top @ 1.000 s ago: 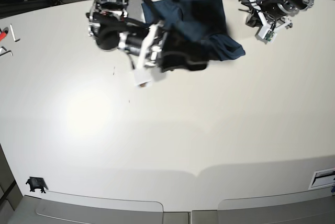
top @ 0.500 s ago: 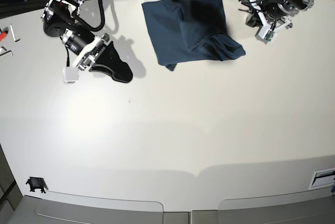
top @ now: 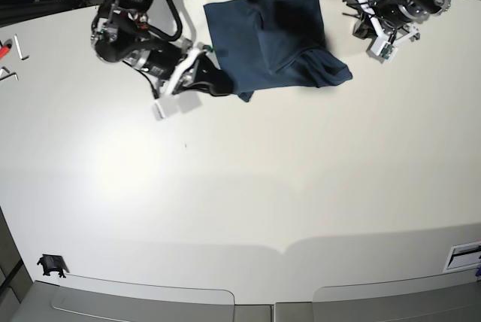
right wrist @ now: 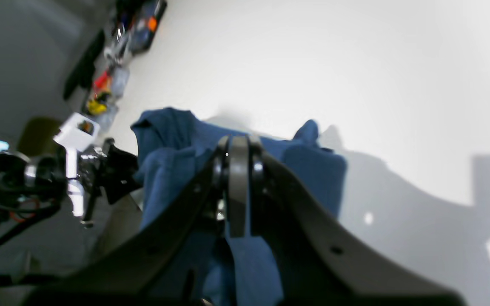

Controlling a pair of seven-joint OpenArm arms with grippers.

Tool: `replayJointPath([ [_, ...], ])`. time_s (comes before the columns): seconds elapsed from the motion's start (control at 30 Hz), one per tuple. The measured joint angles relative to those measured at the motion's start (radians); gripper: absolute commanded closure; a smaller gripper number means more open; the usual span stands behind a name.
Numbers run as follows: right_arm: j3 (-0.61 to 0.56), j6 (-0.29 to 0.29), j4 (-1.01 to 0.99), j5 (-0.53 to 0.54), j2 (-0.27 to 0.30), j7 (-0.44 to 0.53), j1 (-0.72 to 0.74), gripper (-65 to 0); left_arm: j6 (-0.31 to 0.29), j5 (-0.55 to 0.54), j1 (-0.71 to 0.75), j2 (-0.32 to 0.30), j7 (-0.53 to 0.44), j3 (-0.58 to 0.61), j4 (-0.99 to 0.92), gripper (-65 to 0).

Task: Fold the T-shirt properly
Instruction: 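Release the fold and withdraw the right gripper from the shirt, then grasp the folded navy shirt edges with both grippers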

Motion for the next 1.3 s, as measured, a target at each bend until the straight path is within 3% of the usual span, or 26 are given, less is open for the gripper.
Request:
replayJointPath([
  [0.23,-0.169,0.000,0.000,-0.016,-0.044,0.016,-0.068,0.0,0.000,0.000,0.000,0.000,0.000,0.000,0.000,0.0],
  [0.57,-0.489,0.000,0.000,-0.016,-0.044,0.013,-0.119,0.0,0.000,0.000,0.000,0.000,0.000,0.000,0.000,0.0],
  [0.73,-0.589,0.000,0.000,-0.016,-0.043,0.012,-0.119,0.0,0.000,0.000,0.000,0.000,0.000,0.000,0.000,0.0],
  [0.8,-0.594,0.000,0.000,-0.028,-0.044,0.013,-0.118,0.0,-0.001,0.000,0.000,0.000,0.001,-0.008,0.000,0.0],
  [0.97,-0.560,0.000,0.000,-0.182,-0.043,0.059,-0.110,0.0,0.000,0.000,0.000,-0.001,0.005,-0.118,0.081,0.0],
  [1.2,-0.420,0.000,0.000,-0.191,-0.042,0.114,-0.040,0.0,-0.003,-0.188,0.002,-0.003,0.078,-0.232,0.203,0.0],
  [1.3,-0.369,0.000,0.000,-0.191,-0.041,0.114,-0.005,0.0,-0.097,-0.289,0.009,-0.002,0.125,-0.223,0.203,0.0],
])
